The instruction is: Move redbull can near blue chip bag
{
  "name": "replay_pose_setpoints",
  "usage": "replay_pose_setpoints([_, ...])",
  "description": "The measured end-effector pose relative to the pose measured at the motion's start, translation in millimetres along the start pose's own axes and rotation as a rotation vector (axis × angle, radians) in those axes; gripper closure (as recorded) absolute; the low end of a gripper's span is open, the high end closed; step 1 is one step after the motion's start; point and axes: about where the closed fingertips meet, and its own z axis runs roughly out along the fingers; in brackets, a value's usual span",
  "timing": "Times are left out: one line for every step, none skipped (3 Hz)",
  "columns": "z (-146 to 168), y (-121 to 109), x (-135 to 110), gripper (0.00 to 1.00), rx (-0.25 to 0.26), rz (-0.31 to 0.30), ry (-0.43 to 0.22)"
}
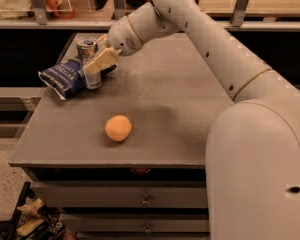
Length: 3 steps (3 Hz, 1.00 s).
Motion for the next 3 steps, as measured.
replay_pose_setpoints([9, 5, 4, 1.00, -0.031, 0.015, -0.002])
replay_pose_setpoints([15, 9, 6, 1.00, -0.051, 0.019, 0.003])
replay_pose_setpoints([20, 14, 6, 1.00, -0.059, 0.005, 0.024])
